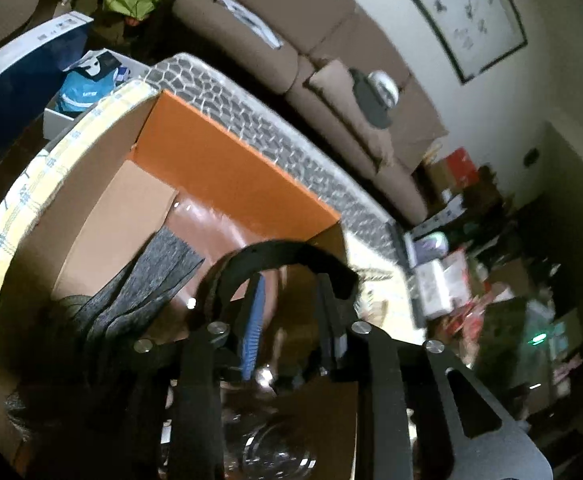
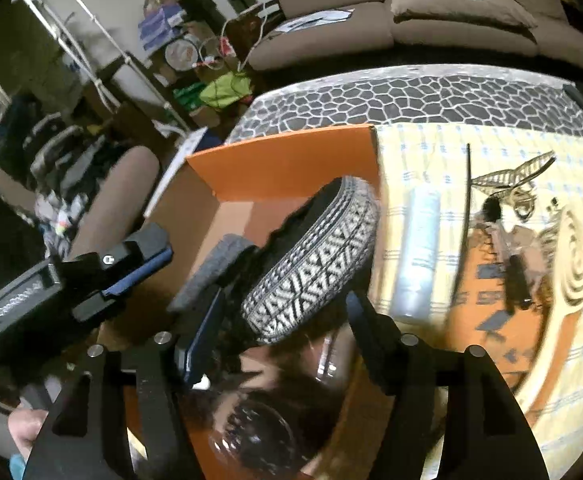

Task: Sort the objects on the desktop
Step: 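Open both grippers to drop the patterned band and black headband into the box, then withdraw both grippers from the box toward the cream spiral hairbrush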

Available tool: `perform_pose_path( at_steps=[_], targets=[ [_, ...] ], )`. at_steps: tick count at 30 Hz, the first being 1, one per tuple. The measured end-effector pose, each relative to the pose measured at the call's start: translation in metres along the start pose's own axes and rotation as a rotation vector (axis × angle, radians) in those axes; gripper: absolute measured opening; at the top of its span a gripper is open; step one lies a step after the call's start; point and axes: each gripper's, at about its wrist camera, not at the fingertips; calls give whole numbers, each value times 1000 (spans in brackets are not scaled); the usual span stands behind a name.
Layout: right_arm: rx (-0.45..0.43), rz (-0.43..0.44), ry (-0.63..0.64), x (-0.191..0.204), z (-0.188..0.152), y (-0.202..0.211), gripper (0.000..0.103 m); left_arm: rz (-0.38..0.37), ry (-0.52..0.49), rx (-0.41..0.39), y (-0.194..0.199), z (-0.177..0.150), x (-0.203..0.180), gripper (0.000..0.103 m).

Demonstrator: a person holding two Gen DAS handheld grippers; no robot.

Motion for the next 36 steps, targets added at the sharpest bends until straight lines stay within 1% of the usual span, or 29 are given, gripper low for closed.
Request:
perform_pose_path(
  at_steps=[1, 3, 5, 6, 7, 9, 10, 14, 17, 19, 22, 23, 24, 25, 27, 30, 33, 36],
  targets=[
    [11, 8, -5, -2, 1, 2, 64, 25, -15, 21, -6, -2, -1, 24],
    [12, 20, -17, -8, 0, 10, 65, 47, -28, 45, -12, -6, -3, 24],
    [0, -30, -15, -10, 0, 17, 67, 61, -37, 64, -17, -8, -5, 25],
    [-16, -39, -12, -12, 1, 21, 68, 65, -39, 69, -18, -10, -6, 27],
    [-27, -23, -17, -13, 0, 24, 68, 65, -39, 73, -19, -11, -7, 28],
    [-36, 12, -44, -19, 1, 28, 68, 69, -46, 77, -19, -13, -10, 35],
    [-37, 9, -50, -21, 1, 28, 68, 78, -59, 76, -19, -14, -14, 36],
    [-40, -11, -54, -25, 2, 31, 70, 119, -119, 70, -17, -19, -28, 48],
    [-54, -31, -58, -34, 3, 36, 77, 142, -158, 69, -16, -23, -36, 59],
    [-69, -45, -75, -43, 3, 42, 79, 151, -179, 67, -16, -25, -43, 62],
    [-82, -62, -101, -59, 3, 50, 82, 164, -210, 72, -16, -30, -53, 80],
    [-85, -70, -110, -64, 3, 53, 83, 167, -221, 78, -17, -32, -57, 91],
    [-87, -77, -117, -69, 3, 55, 87, 168, -226, 81, -18, -33, -60, 103],
    [-90, -86, -125, -75, 3, 58, 94, 165, -234, 83, -18, -35, -65, 103],
    [-100, -116, -153, -91, 2, 65, 103, 164, -250, 90, -19, -38, -74, 103],
    [-114, -162, -202, -118, -2, 78, 103, 154, -277, 88, -19, -44, -86, 103],
    [-121, -180, -241, -141, -7, 89, 103, 129, -307, 80, -20, -52, -100, 103],
    [-124, -202, -266, -158, -13, 97, 103, 110, -344, 89, -26, -63, -118, 103]
  ],
)
Point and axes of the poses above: each gripper's, at about its wrist camera, not at the fingertips, and y roughly against the way its jaws point, x to its left, z to its top, and after that the axes turned 2 degrees about -z, right-handed
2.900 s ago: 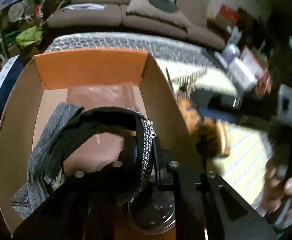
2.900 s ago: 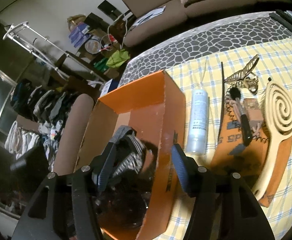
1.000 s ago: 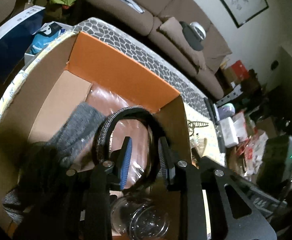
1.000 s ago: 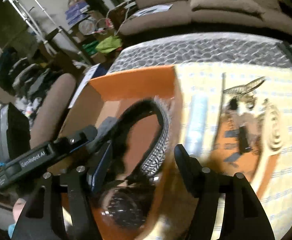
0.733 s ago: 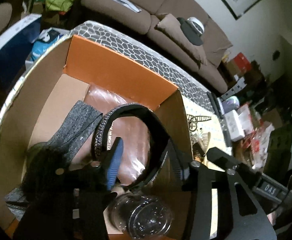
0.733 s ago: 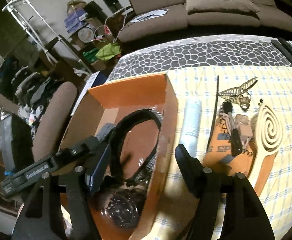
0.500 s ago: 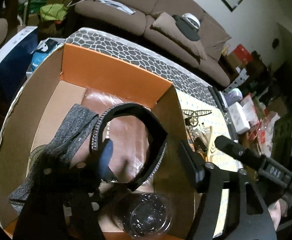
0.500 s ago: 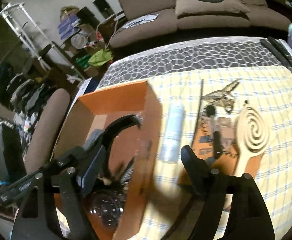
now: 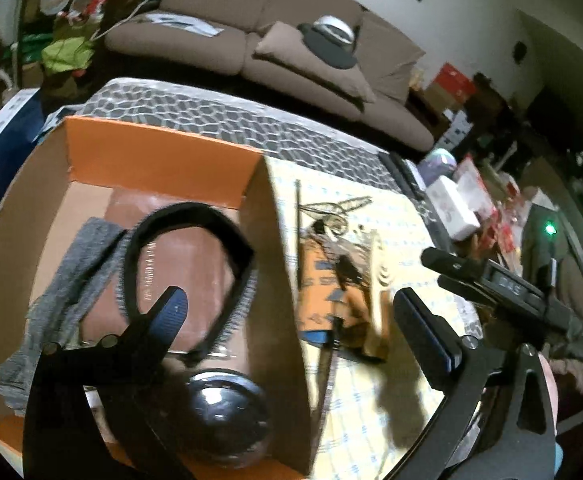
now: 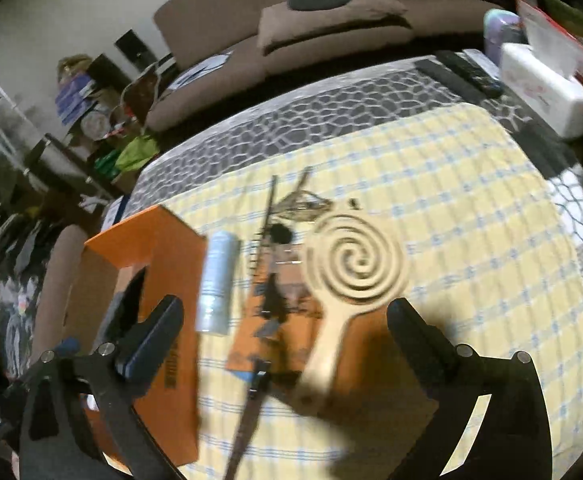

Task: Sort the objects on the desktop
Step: 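Withdraw both grippers from the box toward the cream spiral hairbrush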

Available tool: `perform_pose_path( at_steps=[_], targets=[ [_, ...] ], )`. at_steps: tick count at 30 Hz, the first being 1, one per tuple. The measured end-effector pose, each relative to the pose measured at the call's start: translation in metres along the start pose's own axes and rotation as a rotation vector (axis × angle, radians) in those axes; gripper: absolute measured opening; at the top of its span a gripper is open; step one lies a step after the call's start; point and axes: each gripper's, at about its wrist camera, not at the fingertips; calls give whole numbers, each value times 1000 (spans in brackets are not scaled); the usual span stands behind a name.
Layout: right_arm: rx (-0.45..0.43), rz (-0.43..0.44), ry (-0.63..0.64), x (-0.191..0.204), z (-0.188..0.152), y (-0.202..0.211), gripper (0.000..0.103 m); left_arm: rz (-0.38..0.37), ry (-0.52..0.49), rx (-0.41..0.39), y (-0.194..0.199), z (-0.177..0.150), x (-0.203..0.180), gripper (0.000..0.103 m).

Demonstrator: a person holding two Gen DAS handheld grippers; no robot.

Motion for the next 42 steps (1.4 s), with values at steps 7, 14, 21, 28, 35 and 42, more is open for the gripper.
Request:
perform_pose_path(
  at_steps=[7, 14, 21, 28, 35, 42],
  targets=[
    [13, -17, -45, -28, -2, 3, 103, -29, -135, 46, -24, -22, -57, 103],
    [15, 35, -106, -52, -1, 7, 103, -28, -225, 87, -55, -43, -95, 103],
    [43, 50, -170, -75, -5, 1, 103, -20, -248, 123, -92, -57, -109, 97],
    [61, 58, -155, -77, -9, 1, 103, 16, -254, 175, -123, -77, -113, 68],
    [58, 75, -148, -77, -10, 4, 103, 29, -238, 215, -139, -88, -108, 33],
    [64, 76, -136, -74, -12, 3, 103, 4, -182, 222, -147, -85, -97, 33]
  ],
)
Point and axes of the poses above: each gripper's, at about its wrist camera, not at the fingertips, and y roughly against the way its jaws point, x to its left, z to its top, and after that the axes turned 2 degrees about -z, right-handed
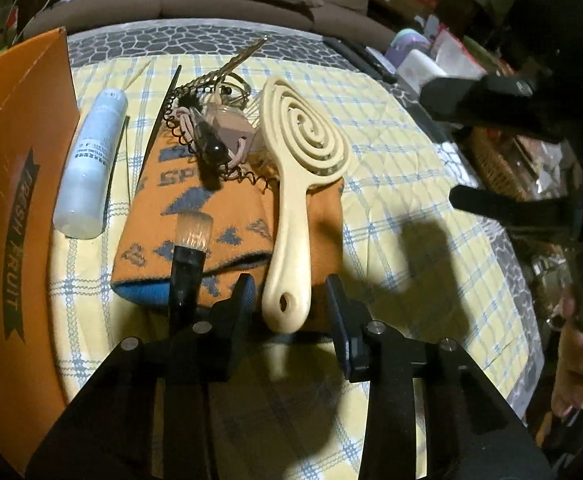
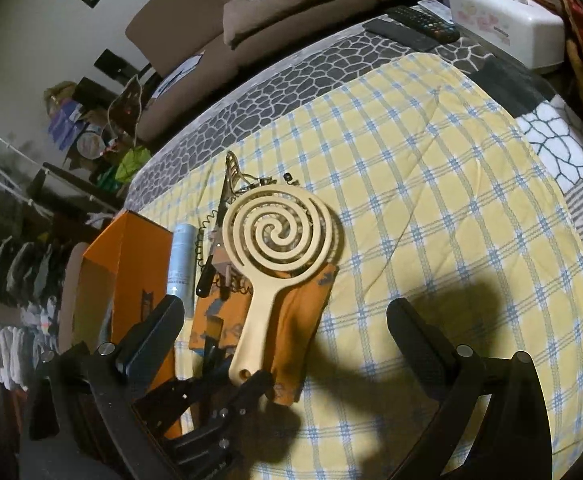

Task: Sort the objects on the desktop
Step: 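Withdraw both grippers from the box toward the cream spiral hairbrush, then grasp the cream spiral hairbrush by its handle with the right gripper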

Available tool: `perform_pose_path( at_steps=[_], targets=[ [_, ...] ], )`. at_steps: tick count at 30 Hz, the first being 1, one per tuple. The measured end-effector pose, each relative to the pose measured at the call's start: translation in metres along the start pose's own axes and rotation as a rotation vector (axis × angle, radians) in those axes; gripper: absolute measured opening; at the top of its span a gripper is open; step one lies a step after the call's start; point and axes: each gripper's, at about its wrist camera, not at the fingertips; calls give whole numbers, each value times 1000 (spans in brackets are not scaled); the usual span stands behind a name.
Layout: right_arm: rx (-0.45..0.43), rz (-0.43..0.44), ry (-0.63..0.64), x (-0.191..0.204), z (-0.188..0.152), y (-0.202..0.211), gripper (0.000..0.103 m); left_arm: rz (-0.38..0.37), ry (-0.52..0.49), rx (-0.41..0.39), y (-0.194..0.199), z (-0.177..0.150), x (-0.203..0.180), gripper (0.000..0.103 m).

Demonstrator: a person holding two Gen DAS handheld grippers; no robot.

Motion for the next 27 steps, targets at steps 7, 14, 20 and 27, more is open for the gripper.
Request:
perform_pose_path(
  at_steps=[7, 14, 20, 27],
  targets=[
    [0, -3, -13, -3, 0, 0, 103, -37, 29, -27, 6, 3, 4, 21],
    [16, 3, -12, 1, 0, -7, 103, -68, 20, -59, 23, 7, -4, 19],
    [20, -22, 27, 10, -1, -12, 103, -66, 39, -48, 22, 6, 2, 19],
    [11, -58, 71, 19, -4, -13, 103, -65, 35, -50, 24, 5, 2, 19]
  ],
)
Point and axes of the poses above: each gripper's, at about its wrist camera, not at the fingertips, and y roughly against the way its jaws point, x to its left, z to its top, and after that the axes turned 2 degrees about -z, right-handed
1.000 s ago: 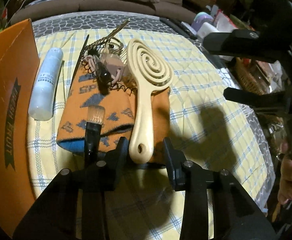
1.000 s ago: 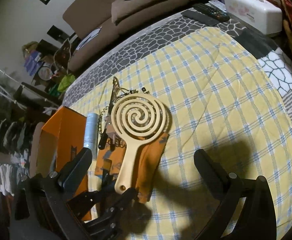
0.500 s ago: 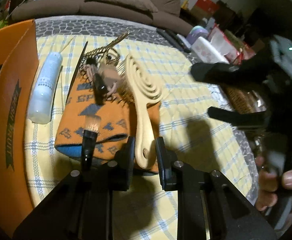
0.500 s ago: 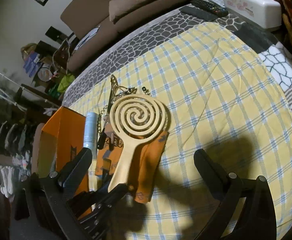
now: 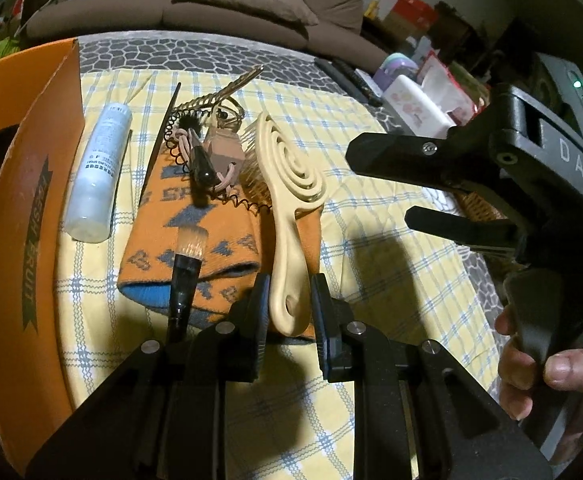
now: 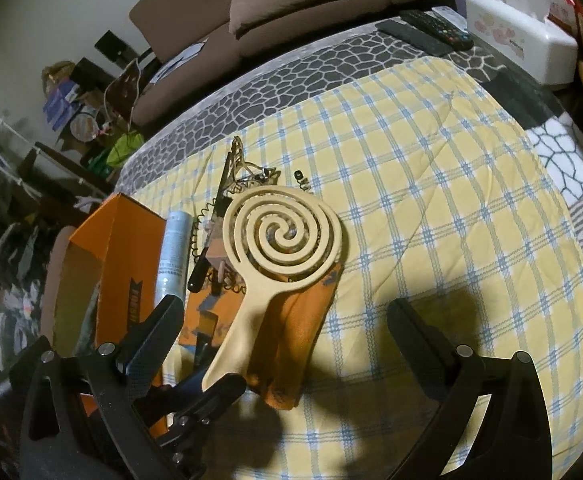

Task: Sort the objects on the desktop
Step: 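Grasp the cream spiral hairbrush by its handle with the right gripper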

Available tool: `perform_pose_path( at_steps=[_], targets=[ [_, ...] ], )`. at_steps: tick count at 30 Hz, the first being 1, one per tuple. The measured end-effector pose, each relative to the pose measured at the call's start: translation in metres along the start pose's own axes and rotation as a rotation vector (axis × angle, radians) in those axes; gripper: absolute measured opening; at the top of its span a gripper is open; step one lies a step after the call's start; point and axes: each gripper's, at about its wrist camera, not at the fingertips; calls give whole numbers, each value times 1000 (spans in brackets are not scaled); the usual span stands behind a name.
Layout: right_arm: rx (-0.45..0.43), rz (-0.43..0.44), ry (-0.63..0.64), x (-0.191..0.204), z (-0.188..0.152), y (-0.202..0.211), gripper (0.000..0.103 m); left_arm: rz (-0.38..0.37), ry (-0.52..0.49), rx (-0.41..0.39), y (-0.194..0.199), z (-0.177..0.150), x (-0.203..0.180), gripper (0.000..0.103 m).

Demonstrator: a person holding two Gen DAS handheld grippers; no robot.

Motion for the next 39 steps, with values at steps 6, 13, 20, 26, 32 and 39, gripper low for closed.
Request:
perform_pose_path(
  at_steps=[6, 13, 20, 26, 32, 39],
  targets=[
    [-1, -3, 13, 1, 0, 0, 103, 0, 1, -2, 0, 0, 1, 19],
    [8, 23, -8, -1, -1, -1, 103, -34, 5, -25, 10, 0, -6, 8],
    [92, 159, -165, -21, -3, -23, 102, -60, 10, -13, 14, -3, -12, 9],
    [124, 208, -137, -9, -6, -34, 81, -75, 11, -18, 20, -5, -18, 9],
    [142, 232, -100, 2, -7, -43, 35, -73, 13, -19, 23, -7, -16, 9],
    [44, 258, -80, 11, -4, -23, 23, -104, 22, -70, 43, 1, -12, 8]
  ],
)
Point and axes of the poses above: each gripper's, at about its wrist camera, not at the fingertips, and y roughly against the way its jaws point, x to its left, z to its top, and after that the axes turned 2 degrees about -z, right-handed
